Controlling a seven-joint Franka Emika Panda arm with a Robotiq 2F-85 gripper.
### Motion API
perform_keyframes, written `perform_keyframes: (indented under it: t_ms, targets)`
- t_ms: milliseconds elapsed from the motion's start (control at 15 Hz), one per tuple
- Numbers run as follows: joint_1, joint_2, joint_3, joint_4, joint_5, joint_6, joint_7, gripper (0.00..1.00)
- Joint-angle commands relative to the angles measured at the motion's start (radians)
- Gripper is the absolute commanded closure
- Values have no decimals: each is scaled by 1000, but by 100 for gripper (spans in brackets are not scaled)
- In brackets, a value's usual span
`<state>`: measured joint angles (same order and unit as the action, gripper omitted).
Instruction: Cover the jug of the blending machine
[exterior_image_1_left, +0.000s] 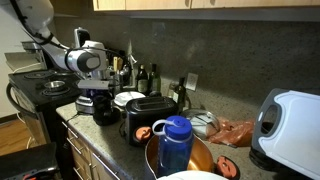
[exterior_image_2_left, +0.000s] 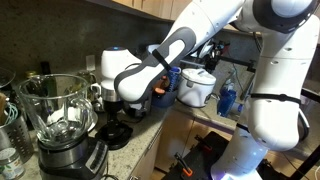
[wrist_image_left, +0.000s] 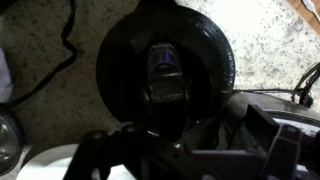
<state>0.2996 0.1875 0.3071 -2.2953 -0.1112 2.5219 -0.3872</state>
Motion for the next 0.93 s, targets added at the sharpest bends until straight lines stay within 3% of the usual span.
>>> perform_keyframes:
  t_ms: [0, 600, 667, 733, 867]
  targets:
    - [-10, 44, -9, 26, -40, 60, 22, 0]
    - [-15, 119, -13, 60, -55, 117, 21, 0]
    - [-13, 123, -15, 61, -60, 119, 24, 24]
    - [-12, 126, -16, 63, -65, 120, 26, 26]
    - [-8, 129, -19, 61, -77, 119, 35, 42]
